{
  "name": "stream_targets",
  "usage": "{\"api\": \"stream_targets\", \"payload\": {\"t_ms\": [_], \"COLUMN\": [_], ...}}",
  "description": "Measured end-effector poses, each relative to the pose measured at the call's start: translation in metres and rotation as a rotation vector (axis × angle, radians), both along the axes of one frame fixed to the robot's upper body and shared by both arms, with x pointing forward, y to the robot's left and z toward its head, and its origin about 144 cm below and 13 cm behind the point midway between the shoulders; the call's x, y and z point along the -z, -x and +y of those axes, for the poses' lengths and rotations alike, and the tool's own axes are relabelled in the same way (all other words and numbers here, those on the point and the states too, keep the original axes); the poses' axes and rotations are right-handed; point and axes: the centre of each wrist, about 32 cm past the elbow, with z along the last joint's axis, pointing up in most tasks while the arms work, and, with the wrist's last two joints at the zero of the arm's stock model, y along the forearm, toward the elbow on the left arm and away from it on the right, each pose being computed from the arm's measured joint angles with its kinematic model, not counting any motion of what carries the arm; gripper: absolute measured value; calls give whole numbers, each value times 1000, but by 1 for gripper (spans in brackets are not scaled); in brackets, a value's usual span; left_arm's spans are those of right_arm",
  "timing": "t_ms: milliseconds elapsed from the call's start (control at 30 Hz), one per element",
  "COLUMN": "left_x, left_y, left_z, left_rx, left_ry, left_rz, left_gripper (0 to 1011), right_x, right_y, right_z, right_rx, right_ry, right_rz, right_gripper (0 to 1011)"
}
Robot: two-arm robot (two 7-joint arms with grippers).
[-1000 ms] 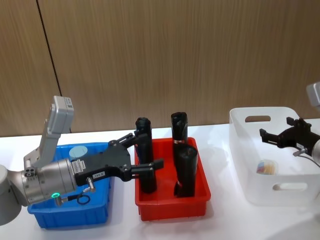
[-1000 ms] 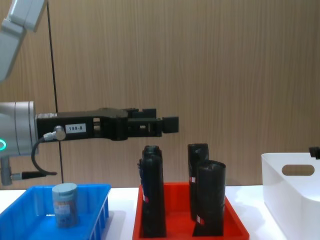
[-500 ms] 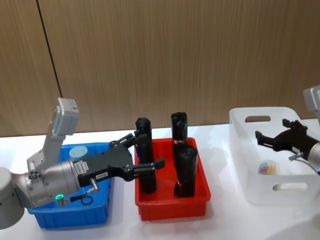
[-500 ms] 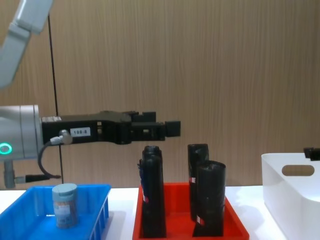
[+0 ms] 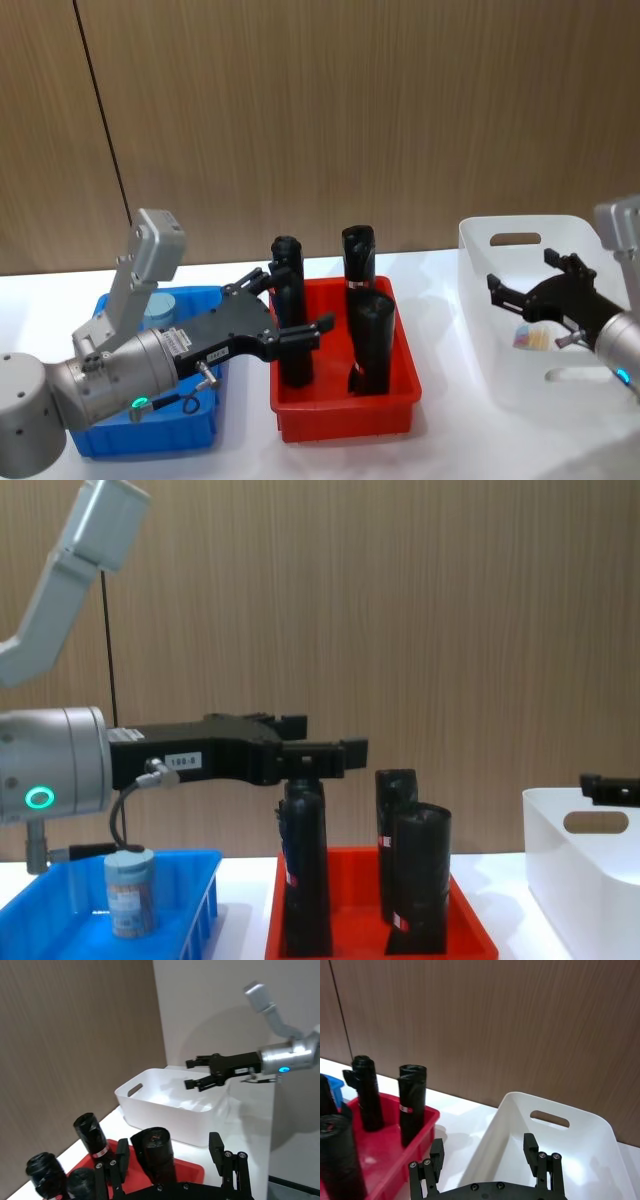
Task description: Pick the cotton swabs from the blue box and place them into the white box.
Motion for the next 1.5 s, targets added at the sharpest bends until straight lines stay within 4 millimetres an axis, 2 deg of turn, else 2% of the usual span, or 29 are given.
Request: {"api": "stream_targets", "payload": {"t_ms": [933, 1167, 1500], "left_x": [11, 14, 17], "left_y": [30, 39, 50], "left_z": [-34, -43, -54], "left_rx": [-266, -340, -434], "left_ry": [-48, -54, -55], "left_rz": [-88, -117, -157], "left_gripper": [1004, 1004, 1004], "right_x": [6, 5, 5], "right_y": [82, 90, 90], "right_z": [54, 58, 59], "right_rx": [-10, -7, -7], "right_ry": [-148, -165, -166], "right_rz": [-148, -160, -161], "right_gripper": [1002, 1002, 1002]}}
